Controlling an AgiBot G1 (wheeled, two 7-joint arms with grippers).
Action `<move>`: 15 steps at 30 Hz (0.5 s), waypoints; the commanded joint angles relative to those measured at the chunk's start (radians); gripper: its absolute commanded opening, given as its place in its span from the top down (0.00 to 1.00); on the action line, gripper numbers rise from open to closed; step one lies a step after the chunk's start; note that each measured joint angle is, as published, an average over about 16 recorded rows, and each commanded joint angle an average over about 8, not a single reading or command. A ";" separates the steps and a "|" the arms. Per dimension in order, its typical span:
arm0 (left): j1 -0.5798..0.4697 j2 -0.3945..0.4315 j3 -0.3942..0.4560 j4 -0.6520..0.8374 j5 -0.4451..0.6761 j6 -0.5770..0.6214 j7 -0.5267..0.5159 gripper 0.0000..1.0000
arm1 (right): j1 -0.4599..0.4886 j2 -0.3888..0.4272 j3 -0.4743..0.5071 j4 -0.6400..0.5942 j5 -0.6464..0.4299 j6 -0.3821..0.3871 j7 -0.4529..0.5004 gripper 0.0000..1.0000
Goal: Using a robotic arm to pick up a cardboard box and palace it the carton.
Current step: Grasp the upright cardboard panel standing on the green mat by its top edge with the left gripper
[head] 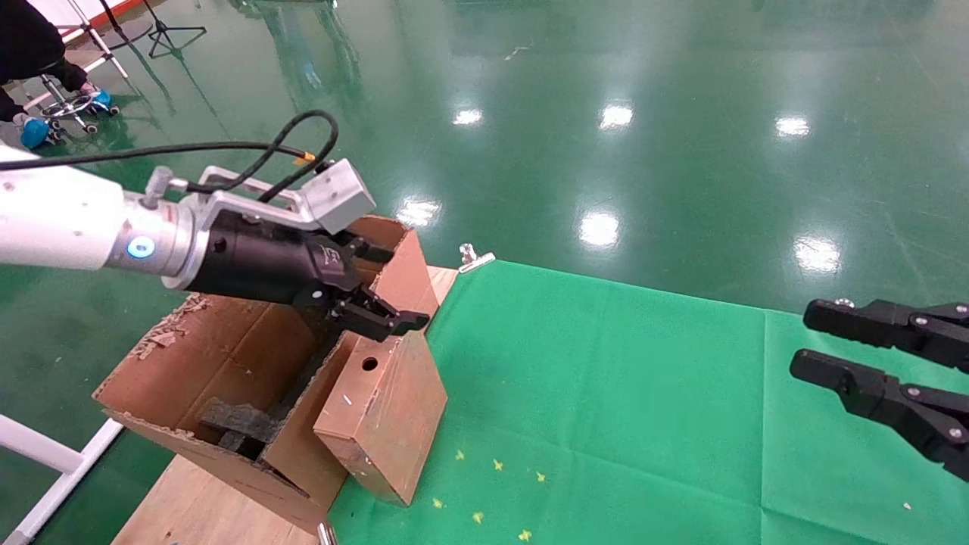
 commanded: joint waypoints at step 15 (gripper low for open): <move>-0.128 0.028 0.198 -0.002 0.082 0.082 -0.425 0.00 | 0.000 0.000 0.000 0.000 0.000 0.000 0.000 1.00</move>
